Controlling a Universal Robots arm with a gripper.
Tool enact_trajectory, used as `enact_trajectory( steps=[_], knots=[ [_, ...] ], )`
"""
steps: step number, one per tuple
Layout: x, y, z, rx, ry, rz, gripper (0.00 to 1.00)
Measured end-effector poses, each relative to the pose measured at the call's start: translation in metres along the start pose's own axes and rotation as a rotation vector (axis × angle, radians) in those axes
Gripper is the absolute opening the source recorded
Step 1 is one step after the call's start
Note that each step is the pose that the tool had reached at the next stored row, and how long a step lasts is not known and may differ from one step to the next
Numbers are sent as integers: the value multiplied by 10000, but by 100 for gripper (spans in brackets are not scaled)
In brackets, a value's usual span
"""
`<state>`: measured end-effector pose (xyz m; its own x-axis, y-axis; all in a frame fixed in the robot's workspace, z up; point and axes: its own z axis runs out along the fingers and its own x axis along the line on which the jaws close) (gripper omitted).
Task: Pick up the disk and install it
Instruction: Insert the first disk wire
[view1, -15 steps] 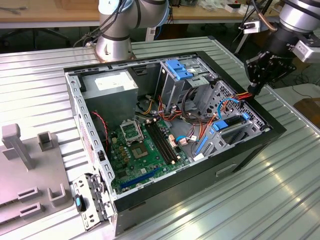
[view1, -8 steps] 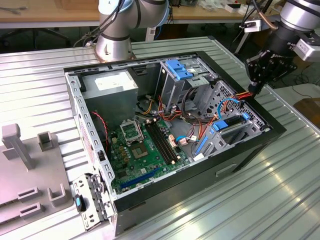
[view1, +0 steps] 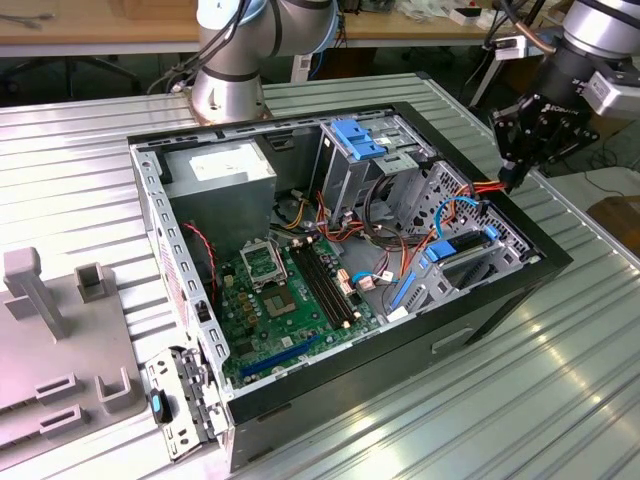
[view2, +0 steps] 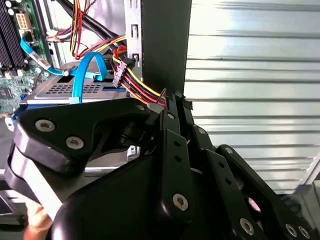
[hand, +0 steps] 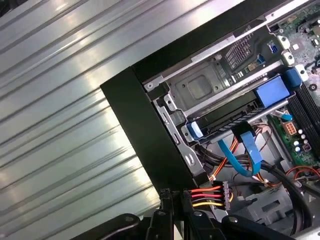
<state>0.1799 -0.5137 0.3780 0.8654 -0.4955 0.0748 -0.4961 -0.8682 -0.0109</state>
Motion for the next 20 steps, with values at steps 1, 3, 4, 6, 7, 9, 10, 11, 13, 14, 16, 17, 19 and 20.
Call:
enact_trajectory(
  steps=[1, 3, 4, 6, 7, 9, 10, 11, 13, 14, 16, 17, 19, 20],
  knots=[
    [0, 0, 2, -12, 2, 155, 18],
    [-1, 0, 7, -38, 5, 515, 18],
    [-1, 0, 8, -51, 8, 676, 18],
    [-1, 0, 12, -76, 11, 1013, 18],
    [-1, 0, 14, -92, 14, 1216, 18],
    [-8, 4, 15, -115, 13, 1525, 18],
    [-14, 8, 14, -217, -146, 1543, 18],
    [-12, 12, 15, -416, -471, 1533, 18],
    [24, 75, 21, -317, -704, 1536, 18],
    [44, 110, 24, -292, -724, 1543, 18],
    [38, 143, 24, -285, -733, 1576, 18],
    [39, 144, 25, -293, -730, 1747, 18],
    [38, 144, 28, -309, -730, 2162, 18],
    [38, 144, 30, -312, -729, 2269, 18]
  ],
)
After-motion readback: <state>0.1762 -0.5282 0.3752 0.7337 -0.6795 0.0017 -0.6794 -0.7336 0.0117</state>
